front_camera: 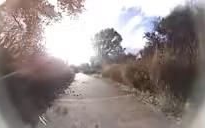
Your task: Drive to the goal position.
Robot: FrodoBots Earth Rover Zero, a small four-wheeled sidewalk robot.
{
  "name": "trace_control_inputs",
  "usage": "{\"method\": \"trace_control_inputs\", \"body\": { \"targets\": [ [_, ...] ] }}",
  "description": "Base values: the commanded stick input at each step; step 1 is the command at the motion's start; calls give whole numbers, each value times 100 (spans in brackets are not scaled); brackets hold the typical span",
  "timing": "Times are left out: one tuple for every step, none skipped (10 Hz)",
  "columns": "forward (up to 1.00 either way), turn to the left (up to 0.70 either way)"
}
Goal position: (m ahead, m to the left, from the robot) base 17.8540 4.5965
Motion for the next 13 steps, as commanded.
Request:
{"method": "trace_control_inputs", "body": {
  "targets": [
    [50, 3],
    [50, 3],
    [50, 3],
    [50, 3],
    [50, 3],
    [50, 3],
    [50, 3],
    [50, 3],
    [50, 3],
    [50, 3],
    [50, 3],
    [50, 3],
    [50, 3]
  ]
}}
